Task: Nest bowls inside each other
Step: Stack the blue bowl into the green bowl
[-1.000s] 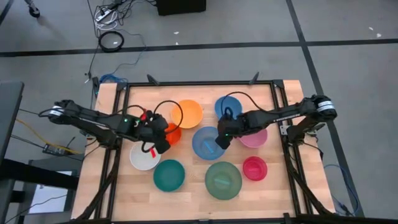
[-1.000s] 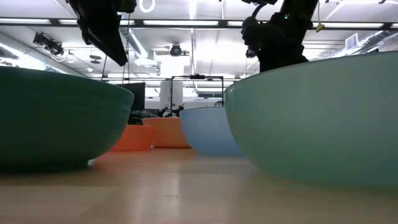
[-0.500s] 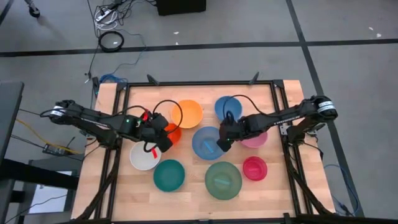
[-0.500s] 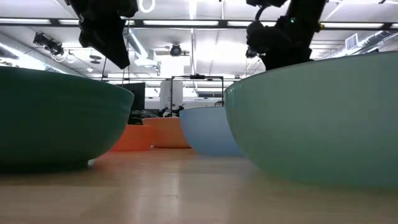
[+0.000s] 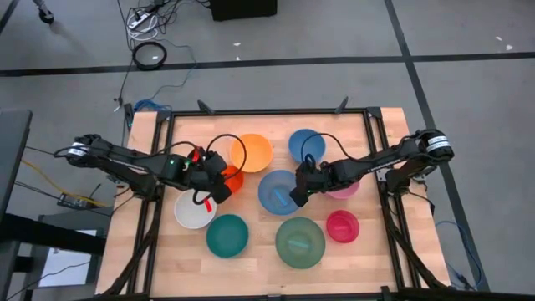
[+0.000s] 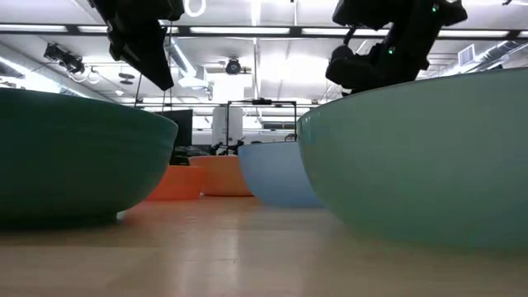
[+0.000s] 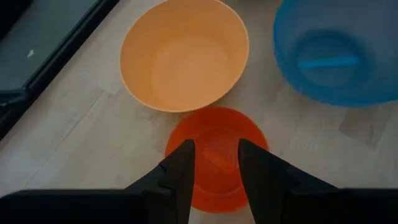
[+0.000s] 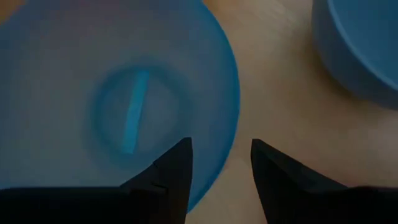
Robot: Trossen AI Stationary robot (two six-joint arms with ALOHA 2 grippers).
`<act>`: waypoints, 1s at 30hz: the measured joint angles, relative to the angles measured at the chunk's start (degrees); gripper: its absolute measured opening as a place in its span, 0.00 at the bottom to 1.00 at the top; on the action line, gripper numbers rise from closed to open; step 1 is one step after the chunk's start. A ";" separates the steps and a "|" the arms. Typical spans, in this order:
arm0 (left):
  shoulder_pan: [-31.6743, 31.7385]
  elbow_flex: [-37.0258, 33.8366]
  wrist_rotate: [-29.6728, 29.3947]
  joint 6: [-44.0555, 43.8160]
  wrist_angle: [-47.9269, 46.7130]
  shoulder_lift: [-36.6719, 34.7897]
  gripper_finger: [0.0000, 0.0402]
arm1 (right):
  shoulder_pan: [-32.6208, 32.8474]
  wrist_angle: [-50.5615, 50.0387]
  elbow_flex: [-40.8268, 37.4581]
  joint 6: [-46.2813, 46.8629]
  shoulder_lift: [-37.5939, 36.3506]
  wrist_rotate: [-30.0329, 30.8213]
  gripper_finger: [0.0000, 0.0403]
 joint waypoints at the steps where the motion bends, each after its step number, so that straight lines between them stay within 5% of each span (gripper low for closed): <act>1: 0.00 0.00 0.00 -0.02 0.00 0.00 0.32 | -0.12 0.82 -0.71 0.02 0.00 -0.15 0.38; 11: 0.00 0.00 -0.94 0.00 0.00 0.00 0.32 | -0.63 8.05 -5.17 -0.16 0.00 1.09 0.34; 20: 0.00 0.00 -2.91 0.09 0.00 0.00 0.33 | -1.68 9.10 -5.92 -3.12 0.00 1.43 0.03; 30: 0.00 0.00 -3.89 1.42 -0.02 -0.02 0.33 | -2.81 10.79 -5.88 -4.94 -0.62 1.25 0.01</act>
